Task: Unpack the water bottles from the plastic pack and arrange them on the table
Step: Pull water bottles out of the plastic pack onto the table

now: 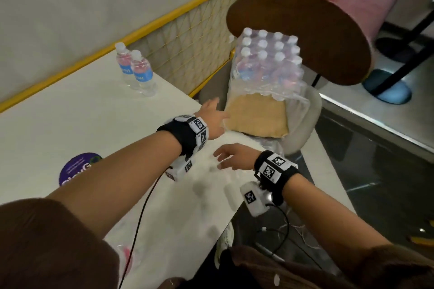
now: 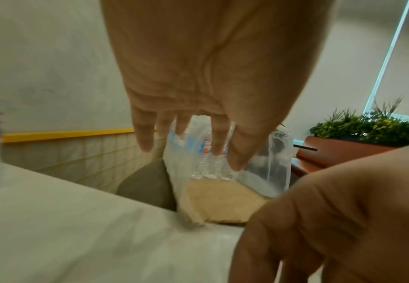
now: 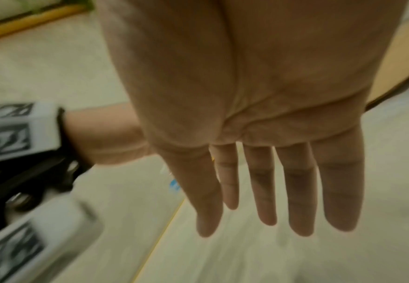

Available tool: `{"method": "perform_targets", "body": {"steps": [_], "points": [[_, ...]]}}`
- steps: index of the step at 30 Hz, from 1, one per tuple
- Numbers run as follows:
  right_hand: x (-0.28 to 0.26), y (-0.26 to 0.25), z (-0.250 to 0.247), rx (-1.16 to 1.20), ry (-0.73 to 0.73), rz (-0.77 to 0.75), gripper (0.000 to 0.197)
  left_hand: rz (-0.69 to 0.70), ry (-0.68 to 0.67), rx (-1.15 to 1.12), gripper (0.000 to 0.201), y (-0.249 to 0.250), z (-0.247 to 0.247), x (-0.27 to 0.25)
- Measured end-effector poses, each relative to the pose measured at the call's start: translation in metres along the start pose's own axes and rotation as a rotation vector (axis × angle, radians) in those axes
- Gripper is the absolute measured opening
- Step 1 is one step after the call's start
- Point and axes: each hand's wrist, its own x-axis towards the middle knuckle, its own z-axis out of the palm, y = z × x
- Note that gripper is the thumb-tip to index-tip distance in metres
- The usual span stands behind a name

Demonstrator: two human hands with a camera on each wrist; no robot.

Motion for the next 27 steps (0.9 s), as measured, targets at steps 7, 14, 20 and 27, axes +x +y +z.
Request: {"method": "perform_targets", "body": {"steps": [7, 14, 20, 27], "points": [[0.014, 0.040, -0.101, 0.152, 0.389, 0.085, 0.053, 0.095, 0.183, -0.052, 0.064, 0.045, -0.012, 0.057], [0.048, 0.002, -0.181, 0.023, 0.530, 0.105, 0.049, 0.165, 0.370, -0.201, 0.063, 0.040, -0.009, 0.059], [0.045, 0.010, -0.195, -0.437, 0.510, 0.202, 0.062, 0.155, 0.333, -0.171, 0.061, 0.040, -0.011, 0.054], [0.082, 0.029, -0.182, -0.029, 0.652, 0.048, 0.042, 0.069, 0.256, -0.168, 0.063, 0.034, -0.014, 0.067]]}}
